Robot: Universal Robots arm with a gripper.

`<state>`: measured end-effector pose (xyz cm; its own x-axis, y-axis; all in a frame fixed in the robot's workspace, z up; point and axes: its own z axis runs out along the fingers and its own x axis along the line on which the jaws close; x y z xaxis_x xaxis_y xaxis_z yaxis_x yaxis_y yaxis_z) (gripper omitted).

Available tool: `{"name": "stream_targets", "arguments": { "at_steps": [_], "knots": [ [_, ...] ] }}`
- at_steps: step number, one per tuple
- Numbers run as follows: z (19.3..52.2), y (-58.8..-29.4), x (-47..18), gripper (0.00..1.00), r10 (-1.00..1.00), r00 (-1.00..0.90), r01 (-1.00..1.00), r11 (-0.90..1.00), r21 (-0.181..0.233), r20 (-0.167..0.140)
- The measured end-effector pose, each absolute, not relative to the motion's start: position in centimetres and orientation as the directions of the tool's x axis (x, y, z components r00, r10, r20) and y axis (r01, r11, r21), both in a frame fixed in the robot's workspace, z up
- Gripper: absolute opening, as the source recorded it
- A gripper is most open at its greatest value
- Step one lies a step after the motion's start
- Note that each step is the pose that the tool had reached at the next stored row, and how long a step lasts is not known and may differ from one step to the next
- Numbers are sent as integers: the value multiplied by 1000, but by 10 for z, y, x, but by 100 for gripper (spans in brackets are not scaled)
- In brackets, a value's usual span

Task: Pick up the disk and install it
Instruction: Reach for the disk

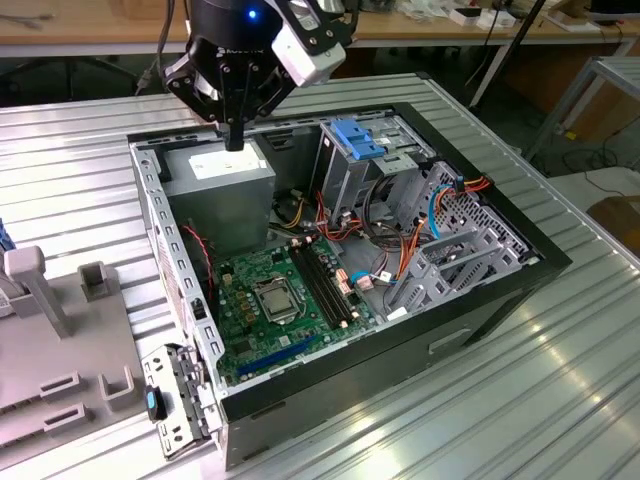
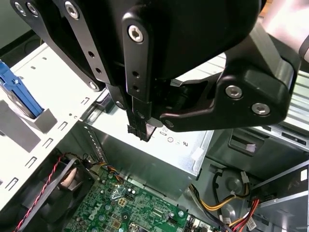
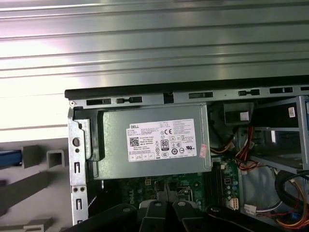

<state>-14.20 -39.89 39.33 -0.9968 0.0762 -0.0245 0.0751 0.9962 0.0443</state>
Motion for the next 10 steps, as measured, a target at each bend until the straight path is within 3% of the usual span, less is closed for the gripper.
{"name": "stream_targets", "arguments": {
  "at_steps": [10],
  "knots": [
    [393, -399, -151, 11, 76, -997, 75, 996, 44, -25]
  ]
}}
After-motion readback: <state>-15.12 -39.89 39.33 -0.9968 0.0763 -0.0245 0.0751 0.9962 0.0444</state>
